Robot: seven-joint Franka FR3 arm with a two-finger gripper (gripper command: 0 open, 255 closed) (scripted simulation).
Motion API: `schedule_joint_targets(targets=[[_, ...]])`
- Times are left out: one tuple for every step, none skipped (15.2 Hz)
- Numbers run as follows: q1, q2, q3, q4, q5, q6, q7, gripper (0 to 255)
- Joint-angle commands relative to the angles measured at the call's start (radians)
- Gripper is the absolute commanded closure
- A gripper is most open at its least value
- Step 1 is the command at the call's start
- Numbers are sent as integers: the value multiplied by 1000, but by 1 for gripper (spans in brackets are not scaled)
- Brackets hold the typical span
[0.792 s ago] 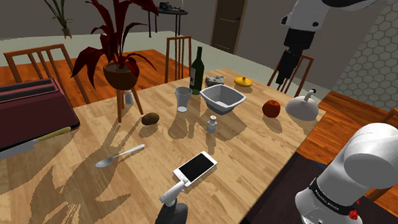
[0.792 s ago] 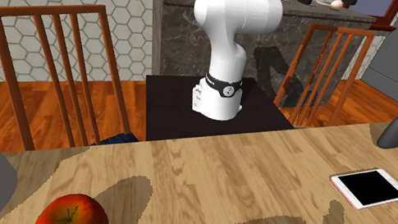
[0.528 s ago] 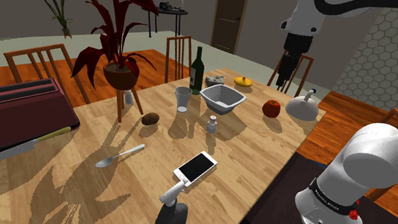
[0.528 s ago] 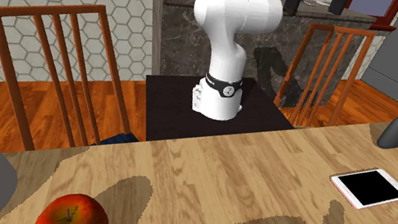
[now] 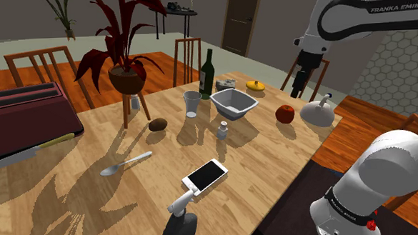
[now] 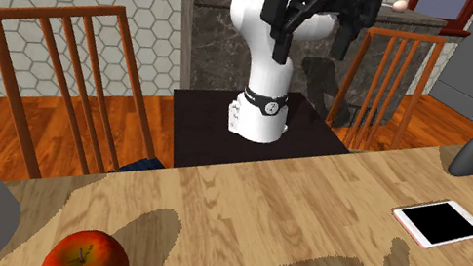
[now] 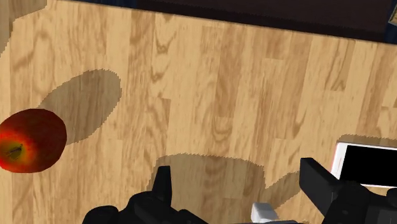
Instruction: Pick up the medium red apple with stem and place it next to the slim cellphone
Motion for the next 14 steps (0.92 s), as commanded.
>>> schedule_joint_targets(targets=[[-14, 39, -39, -4, -30, 51, -50, 0], [-19, 59, -57, -5, -42, 77, -73, 0], [-25, 80, -75, -6, -53, 103, -95, 0], [-29, 103, -93, -5, -63, 130, -117, 0], [-34, 127, -111, -3, -72, 156, -139, 0], [-38, 153, -129, 1, -80, 183, -162, 0], [-42, 180, -147, 6, -87, 209, -184, 0], [-45, 208, -165, 13, -92, 235, -207, 0], [-47, 237, -183, 21, -96, 261, -230, 0], [-49, 267, -201, 30, -98, 287, -254, 0], [-51, 298, -218, 41, -98, 312, -278, 0], [-52, 331, -236, 53, -96, 337, -303, 0], [-53, 364, -253, 66, -92, 362, -329, 0], [-54, 398, -270, 81, -86, 386, -355, 0]])
